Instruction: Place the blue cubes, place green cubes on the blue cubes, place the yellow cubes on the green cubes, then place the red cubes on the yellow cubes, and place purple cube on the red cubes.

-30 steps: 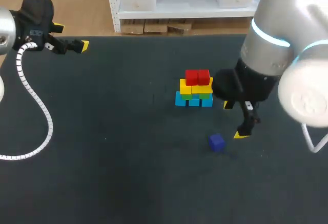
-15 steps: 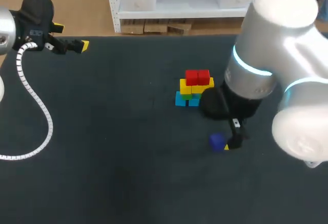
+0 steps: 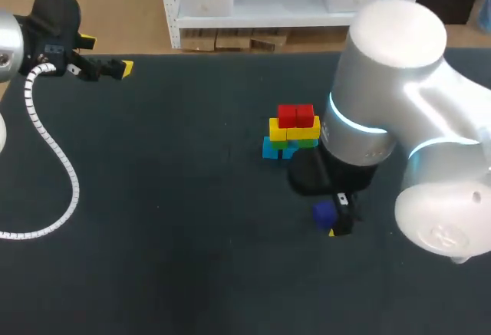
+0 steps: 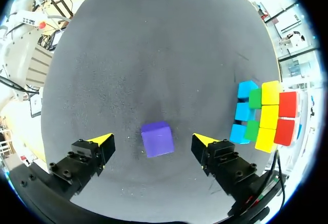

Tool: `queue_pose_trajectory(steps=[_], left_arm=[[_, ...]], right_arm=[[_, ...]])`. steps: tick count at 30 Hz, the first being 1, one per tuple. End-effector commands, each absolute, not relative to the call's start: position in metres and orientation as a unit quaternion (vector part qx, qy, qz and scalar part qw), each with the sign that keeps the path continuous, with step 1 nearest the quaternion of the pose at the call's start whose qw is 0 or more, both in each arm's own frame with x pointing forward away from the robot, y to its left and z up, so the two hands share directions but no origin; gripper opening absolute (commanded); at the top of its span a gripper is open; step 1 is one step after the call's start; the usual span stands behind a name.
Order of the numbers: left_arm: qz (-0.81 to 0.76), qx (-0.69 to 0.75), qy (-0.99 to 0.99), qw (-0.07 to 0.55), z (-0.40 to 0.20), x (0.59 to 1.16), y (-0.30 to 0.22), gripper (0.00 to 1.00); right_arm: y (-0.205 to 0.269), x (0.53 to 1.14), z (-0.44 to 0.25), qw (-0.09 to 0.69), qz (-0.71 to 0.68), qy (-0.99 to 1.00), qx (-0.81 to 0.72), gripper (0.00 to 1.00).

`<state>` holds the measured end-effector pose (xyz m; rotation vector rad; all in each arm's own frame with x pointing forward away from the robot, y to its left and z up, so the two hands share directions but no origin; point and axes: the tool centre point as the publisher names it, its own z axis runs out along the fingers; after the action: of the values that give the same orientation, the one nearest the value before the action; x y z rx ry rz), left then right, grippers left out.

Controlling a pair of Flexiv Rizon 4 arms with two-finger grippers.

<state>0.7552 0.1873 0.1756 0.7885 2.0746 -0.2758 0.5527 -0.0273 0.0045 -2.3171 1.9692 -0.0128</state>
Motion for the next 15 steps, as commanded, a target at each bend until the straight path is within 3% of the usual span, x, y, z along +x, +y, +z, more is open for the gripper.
queue_pose_trajectory(steps=[1,4,5,12,15], left_arm=[[-0.114,0.318,0.832,0.440,0.1746,0.7547,0.1891,1.00],[-0.114,0.318,0.832,0.440,0.1746,0.7547,0.1891,1.00],[-0.114,0.318,0.832,0.440,0.1746,0.7547,0.1891,1.00],[-0.114,0.318,0.832,0.440,0.1746,0.7547,0.1891,1.00],[-0.114,0.318,0.832,0.440,0.1746,0.7547,0.1891,1.00]], right_arm=[[-0.0252,0.5566,-0.0006,0.048,-0.006,0.648,-0.760,0.82],[-0.0262,0.5594,-0.0047,0.045,-0.009,0.651,-0.758,0.64],[-0.0264,0.5597,-0.0051,0.045,-0.010,0.651,-0.758,0.50],[-0.0284,0.5609,-0.0082,0.038,-0.010,0.654,-0.756,0.37],[-0.0302,0.5600,-0.0055,0.037,-0.009,0.654,-0.756,0.12]])
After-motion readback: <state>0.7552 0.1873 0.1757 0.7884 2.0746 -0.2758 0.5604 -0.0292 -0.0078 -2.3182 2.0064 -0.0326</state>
